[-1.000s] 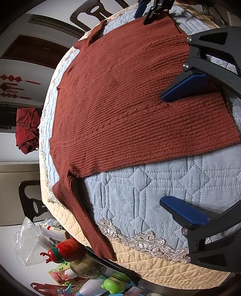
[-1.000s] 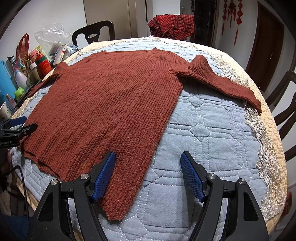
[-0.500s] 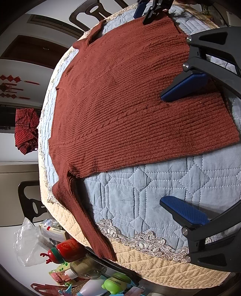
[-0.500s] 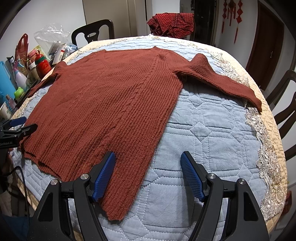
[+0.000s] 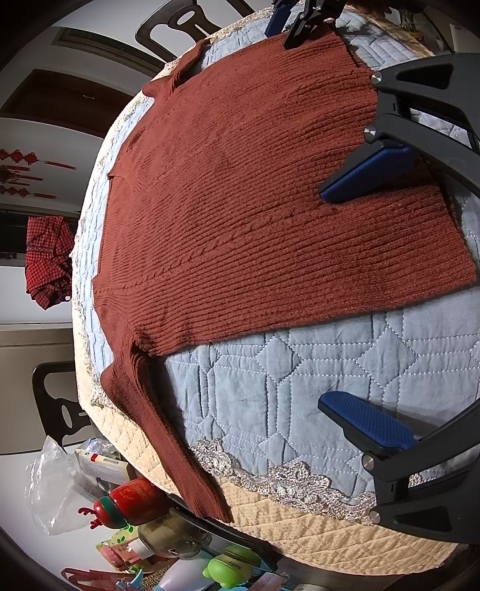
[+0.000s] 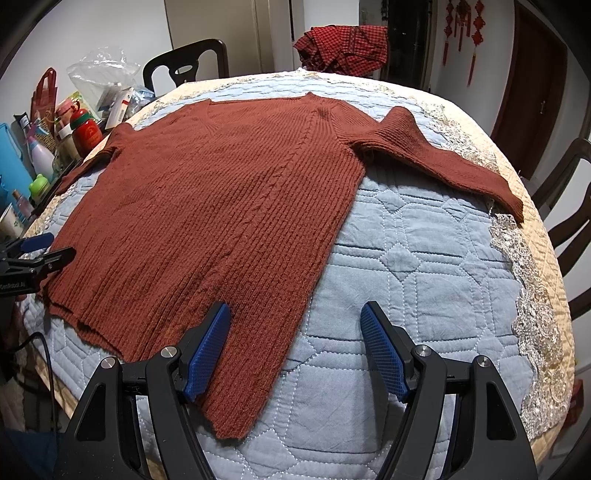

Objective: Fold small clothes

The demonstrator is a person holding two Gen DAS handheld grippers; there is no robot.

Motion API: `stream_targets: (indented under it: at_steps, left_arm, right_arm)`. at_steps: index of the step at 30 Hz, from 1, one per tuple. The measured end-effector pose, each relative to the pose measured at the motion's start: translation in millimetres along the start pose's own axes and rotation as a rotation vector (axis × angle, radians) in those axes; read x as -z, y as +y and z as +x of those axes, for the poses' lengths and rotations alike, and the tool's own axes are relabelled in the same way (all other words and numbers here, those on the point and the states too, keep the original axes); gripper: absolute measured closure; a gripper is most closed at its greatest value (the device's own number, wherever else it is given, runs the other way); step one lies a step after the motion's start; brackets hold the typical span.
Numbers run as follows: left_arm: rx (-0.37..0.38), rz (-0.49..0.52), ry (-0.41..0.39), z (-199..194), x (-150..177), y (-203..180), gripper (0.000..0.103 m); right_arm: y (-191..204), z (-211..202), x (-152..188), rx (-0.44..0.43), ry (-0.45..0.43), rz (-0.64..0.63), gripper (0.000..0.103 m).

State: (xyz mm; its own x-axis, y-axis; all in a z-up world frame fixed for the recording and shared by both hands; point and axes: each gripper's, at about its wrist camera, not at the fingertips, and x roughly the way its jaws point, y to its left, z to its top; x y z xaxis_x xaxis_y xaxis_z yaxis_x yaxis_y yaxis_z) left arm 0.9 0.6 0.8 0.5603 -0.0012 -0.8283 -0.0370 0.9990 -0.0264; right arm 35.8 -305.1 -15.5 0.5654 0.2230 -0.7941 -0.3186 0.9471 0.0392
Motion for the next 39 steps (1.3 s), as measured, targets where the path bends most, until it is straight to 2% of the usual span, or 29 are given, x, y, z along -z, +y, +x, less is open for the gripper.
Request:
stream_targets:
  at_steps: [8, 15, 20, 27, 31, 35, 39]
  left_arm:
    - [-0.004, 0.001, -0.017, -1, 5, 0, 0.000]
    - [0.002, 0.003, 0.002, -3, 2, 0, 0.000]
    - [-0.003, -0.009, -0.040, -13, -5, 7, 0.000]
    - [0.007, -0.114, -0.113, -21, -21, 42, 0.001]
    - [0.007, -0.187, -0.146, -20, -29, 70, 0.005]
    - [0.016, -0.275, -0.144, -9, -36, 102, 0.013]
    - [0.009, -0.372, -0.141, 2, -38, 133, 0.014]
  right_arm:
    - [0, -1, -1, -0.007, 0.004, -0.008, 0.030]
    - [-2, -6, -3, -0.010, -0.009, -0.015, 0.030]
    - [-3, -17, -11, -0.006, -0.047, -0.013, 0.030]
    - [9, -18, -32, -0.038, -0.090, -0.044, 0.030]
    - [20, -10, -46, -0.047, -0.092, -0.058, 0.030]
    - [32, -1, -59, -0.069, -0.094, -0.076, 0.030]
    - [43, 9, -68, -0.088, -0.087, -0.098, 0.030]
